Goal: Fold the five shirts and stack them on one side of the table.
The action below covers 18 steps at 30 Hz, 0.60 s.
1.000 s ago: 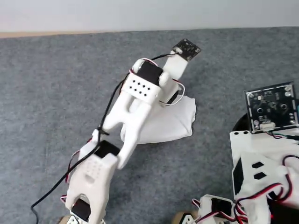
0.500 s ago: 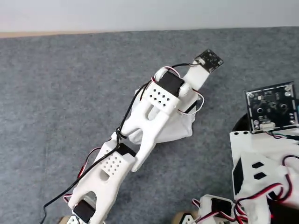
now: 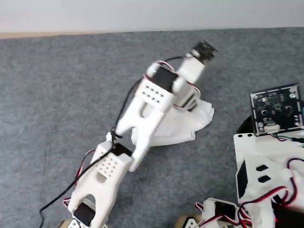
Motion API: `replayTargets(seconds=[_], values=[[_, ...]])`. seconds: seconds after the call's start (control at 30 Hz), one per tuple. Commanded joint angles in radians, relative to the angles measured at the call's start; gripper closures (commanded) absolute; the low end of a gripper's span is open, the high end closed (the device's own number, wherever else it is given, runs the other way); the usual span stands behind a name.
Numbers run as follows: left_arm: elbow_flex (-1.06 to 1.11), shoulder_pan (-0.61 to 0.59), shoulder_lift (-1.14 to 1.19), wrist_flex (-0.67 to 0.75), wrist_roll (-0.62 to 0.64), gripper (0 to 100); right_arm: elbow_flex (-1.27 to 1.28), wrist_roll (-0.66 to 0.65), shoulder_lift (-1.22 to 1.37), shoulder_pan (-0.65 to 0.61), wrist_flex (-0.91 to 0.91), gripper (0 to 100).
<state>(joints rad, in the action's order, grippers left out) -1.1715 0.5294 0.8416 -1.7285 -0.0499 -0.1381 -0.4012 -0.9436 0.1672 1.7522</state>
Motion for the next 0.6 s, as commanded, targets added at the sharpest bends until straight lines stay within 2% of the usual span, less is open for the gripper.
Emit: replayTargets(seconds=[0.0, 0.13, 0.37, 0.47, 0.57], values=[[-0.031, -0.081, -0.092, -0.026, -0.003, 79, -0.002, -0.009, 0.001, 0.013, 0.038, 98.9], [0.007, -0.181, -0.133, -0.028, -0.002, 80, 0.032, -0.006, 0.007, 0.012, 0.030, 98.9], [0.288, -0.301, -0.333, -0.028, -0.015, 100, 0.203, -0.006, 0.008, 0.010, 0.027, 98.9], [0.432, -0.302, -0.397, -0.023, -0.032, 99, 0.236, -0.008, 0.008, 0.010, 0.027, 98.9], [0.486, -0.298, -0.407, -0.008, -0.031, 99, 0.247, -0.008, 0.008, 0.010, 0.018, 98.9]])
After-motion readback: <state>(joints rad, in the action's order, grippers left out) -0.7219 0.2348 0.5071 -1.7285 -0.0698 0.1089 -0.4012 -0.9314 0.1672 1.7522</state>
